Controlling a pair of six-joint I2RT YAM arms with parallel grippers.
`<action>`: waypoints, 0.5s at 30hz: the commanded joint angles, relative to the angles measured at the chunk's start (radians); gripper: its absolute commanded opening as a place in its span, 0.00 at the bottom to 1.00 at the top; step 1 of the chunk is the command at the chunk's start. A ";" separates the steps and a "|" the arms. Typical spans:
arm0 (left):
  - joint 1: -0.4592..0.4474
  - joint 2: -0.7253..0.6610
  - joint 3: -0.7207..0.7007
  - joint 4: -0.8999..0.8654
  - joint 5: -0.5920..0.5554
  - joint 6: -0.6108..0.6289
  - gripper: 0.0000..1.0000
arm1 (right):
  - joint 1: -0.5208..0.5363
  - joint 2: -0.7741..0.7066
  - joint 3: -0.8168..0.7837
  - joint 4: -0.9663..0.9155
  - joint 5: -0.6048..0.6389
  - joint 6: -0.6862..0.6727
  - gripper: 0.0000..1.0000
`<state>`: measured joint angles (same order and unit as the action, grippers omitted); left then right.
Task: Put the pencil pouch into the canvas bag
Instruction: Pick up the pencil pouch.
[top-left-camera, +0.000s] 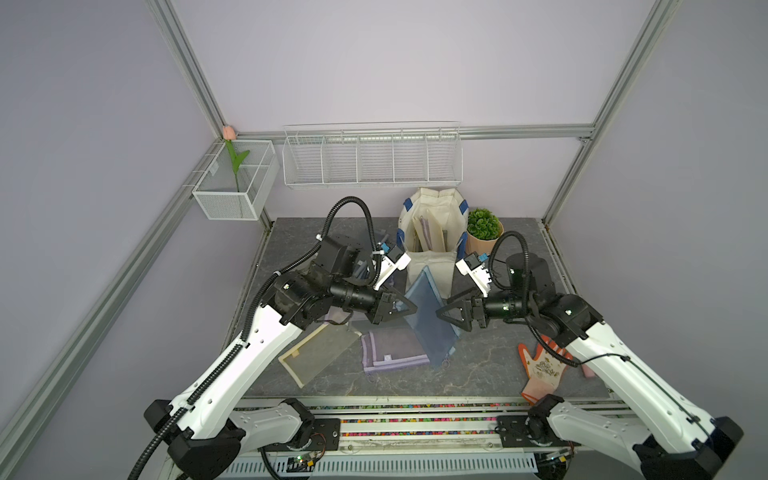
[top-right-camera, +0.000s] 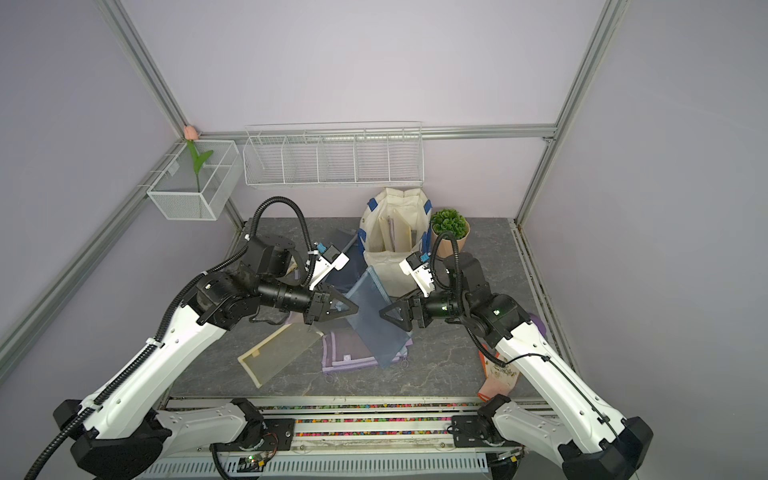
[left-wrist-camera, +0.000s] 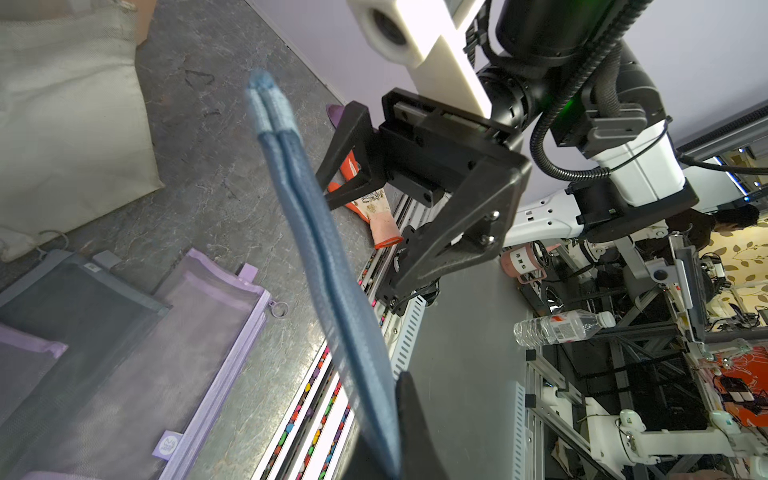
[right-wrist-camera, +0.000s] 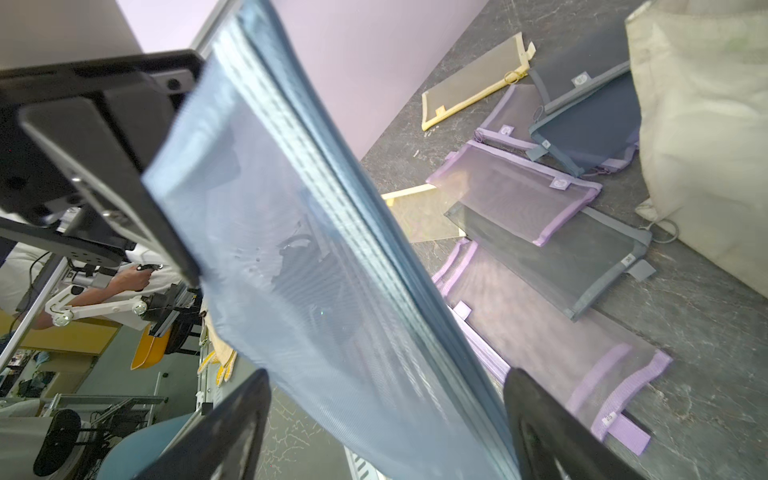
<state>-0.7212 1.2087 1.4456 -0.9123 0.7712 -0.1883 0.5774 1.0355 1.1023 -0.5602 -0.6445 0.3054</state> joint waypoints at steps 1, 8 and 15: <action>-0.006 -0.022 0.004 -0.049 0.037 0.036 0.00 | -0.004 -0.041 0.027 -0.031 -0.003 -0.049 0.89; -0.009 -0.034 0.021 -0.025 0.078 0.007 0.00 | -0.001 -0.047 -0.003 -0.005 -0.059 -0.036 0.89; -0.012 -0.023 0.031 0.056 0.156 -0.051 0.00 | 0.011 -0.039 -0.030 0.057 -0.090 -0.009 0.89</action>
<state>-0.7277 1.1877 1.4456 -0.8959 0.8654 -0.2153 0.5789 0.9916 1.0840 -0.5491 -0.6971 0.2951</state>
